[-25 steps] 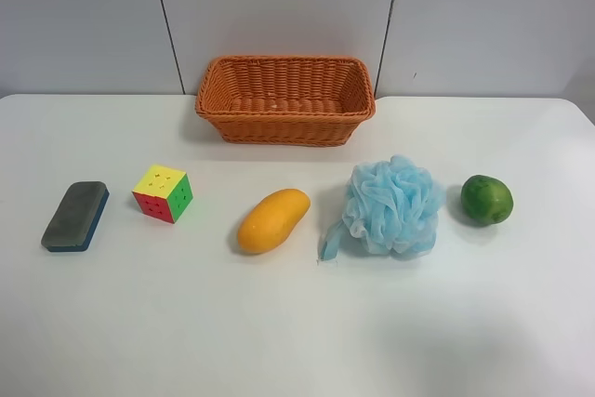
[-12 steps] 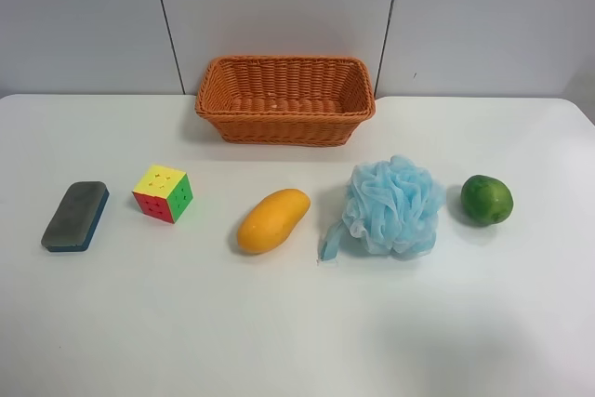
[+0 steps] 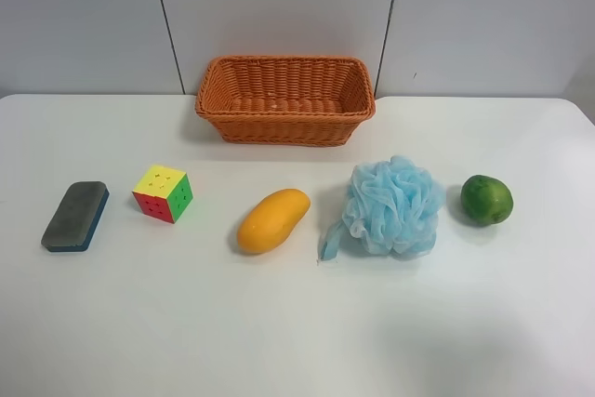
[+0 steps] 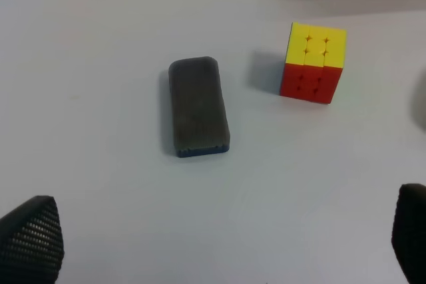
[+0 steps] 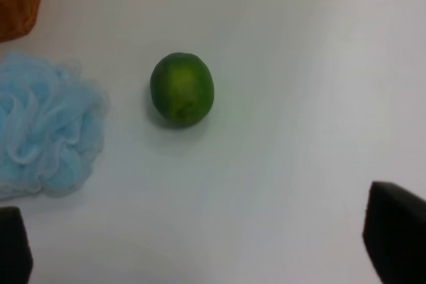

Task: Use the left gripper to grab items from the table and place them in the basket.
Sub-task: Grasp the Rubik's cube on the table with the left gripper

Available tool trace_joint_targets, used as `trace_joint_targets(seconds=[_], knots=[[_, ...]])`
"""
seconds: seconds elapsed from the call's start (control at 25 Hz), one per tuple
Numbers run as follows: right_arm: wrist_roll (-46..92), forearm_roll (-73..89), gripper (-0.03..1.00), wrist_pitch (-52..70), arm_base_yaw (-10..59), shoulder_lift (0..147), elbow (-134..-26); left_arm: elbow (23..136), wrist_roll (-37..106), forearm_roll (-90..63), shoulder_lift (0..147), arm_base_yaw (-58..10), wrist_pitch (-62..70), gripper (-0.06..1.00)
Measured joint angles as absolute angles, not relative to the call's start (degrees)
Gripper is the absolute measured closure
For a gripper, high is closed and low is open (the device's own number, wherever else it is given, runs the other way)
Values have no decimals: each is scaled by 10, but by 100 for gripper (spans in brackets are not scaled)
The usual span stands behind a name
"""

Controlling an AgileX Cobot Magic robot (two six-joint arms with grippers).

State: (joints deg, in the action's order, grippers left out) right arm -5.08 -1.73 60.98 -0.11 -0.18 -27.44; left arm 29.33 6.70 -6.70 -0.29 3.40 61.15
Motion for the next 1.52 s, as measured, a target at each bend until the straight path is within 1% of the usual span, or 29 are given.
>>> trace_joint_targets(seconds=[0.12, 0.24, 0.68, 0.8, 0.96, 1.12, 1.2, 1.36, 1.52], knots=[[-51, -17, -2, 610, -1, -2, -274, 306, 60, -68, 22, 34, 613, -5], [-51, -17, -2, 610, -1, -2, -274, 344, 59, -77, 89, 34, 617, -5], [-51, -17, -2, 610, -1, -2, -274, 568, 68, -83, 469, 29, 667, -5], [-51, -17, -2, 610, -1, -2, -274, 608, 65, -76, 567, -3, 674, -5], [-51, -17, -2, 610, -1, -2, -274, 643, 38, -46, 674, -72, 671, -5], [-51, -17, -2, 610, -1, -2, -274, 663, -7, -23, 771, -140, 639, -5], [-51, -17, -2, 610, -1, -2, -274, 671, -21, -23, 821, -164, 622, -5], [-51, -17, -2, 610, -1, -2, -274, 694, -31, -24, 914, -190, 598, -5], [-51, -17, -2, 610, -1, -2, -274, 723, -32, -26, 985, -196, 580, -5]])
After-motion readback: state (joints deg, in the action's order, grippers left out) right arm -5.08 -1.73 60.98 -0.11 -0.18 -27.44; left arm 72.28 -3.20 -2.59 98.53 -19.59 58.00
